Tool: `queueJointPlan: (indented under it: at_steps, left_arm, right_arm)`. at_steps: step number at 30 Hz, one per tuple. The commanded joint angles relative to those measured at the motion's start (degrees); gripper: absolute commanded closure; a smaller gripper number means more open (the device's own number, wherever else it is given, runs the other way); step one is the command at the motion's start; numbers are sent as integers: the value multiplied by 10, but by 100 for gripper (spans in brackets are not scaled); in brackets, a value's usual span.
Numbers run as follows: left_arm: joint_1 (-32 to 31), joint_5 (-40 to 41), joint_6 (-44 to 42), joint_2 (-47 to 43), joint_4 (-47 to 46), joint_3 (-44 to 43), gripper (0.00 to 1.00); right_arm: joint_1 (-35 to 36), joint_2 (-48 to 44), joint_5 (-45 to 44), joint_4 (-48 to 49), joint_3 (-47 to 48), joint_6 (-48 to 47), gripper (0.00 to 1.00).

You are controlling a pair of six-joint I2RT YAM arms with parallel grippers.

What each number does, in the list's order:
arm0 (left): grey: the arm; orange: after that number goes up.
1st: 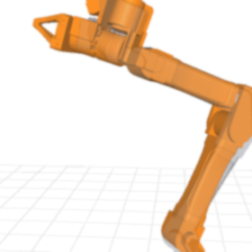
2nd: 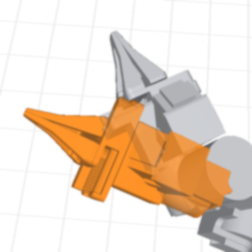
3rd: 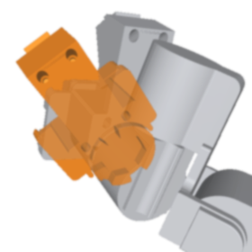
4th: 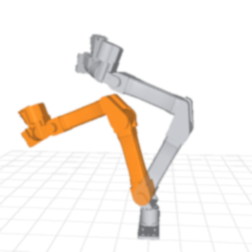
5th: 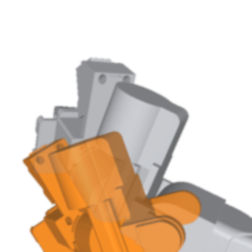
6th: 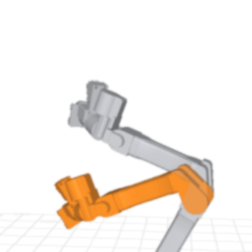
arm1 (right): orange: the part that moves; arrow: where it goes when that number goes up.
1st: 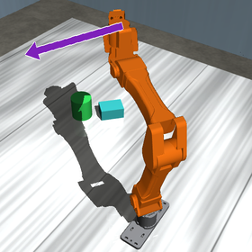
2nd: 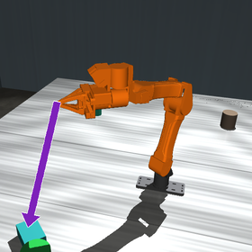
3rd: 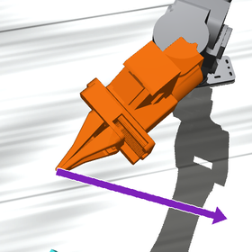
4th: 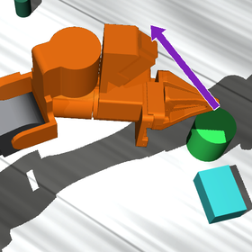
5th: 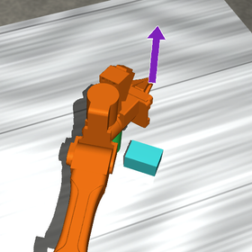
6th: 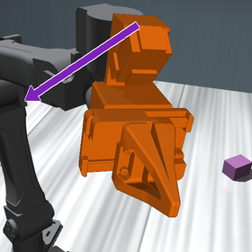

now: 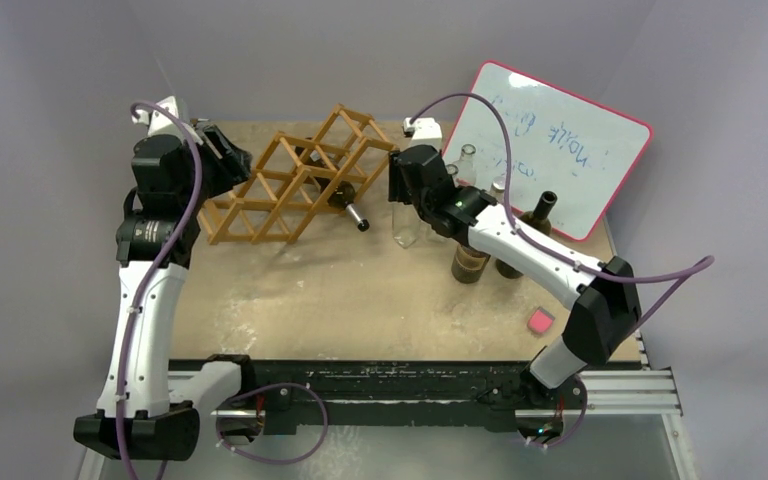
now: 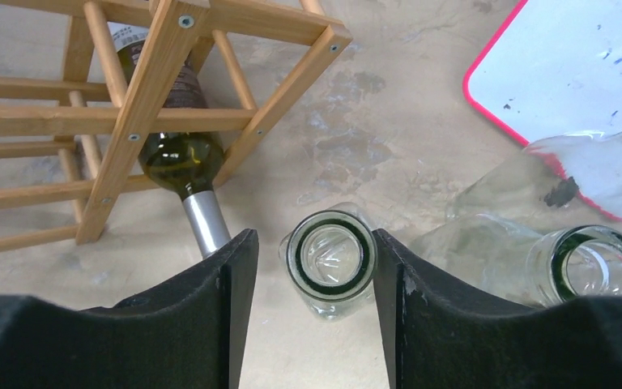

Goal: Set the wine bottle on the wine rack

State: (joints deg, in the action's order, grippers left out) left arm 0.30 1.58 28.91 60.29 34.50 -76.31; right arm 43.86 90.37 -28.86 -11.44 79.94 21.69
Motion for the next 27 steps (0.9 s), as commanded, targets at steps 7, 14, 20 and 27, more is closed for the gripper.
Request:
queueJointPlan:
  at_steps: [7, 14, 20, 27]
  left_arm:
    - [-61, -141, -65, -35, -68, 15, 40]
    - [-87, -228, -59, -44, -120, 62, 35]
    - [-137, -270, -68, -47, -159, 104, 35]
    - [-165, -325, -37, -39, -263, 168, 30]
  right_arm:
    - [0, 6, -55, 64, 10, -45, 61]
    - [-1, -37, -27, 86, -4, -80, 92]
    - [-1, -130, 68, 88, -35, -93, 100]
    - [0, -221, 159, 77, -67, -70, 100]
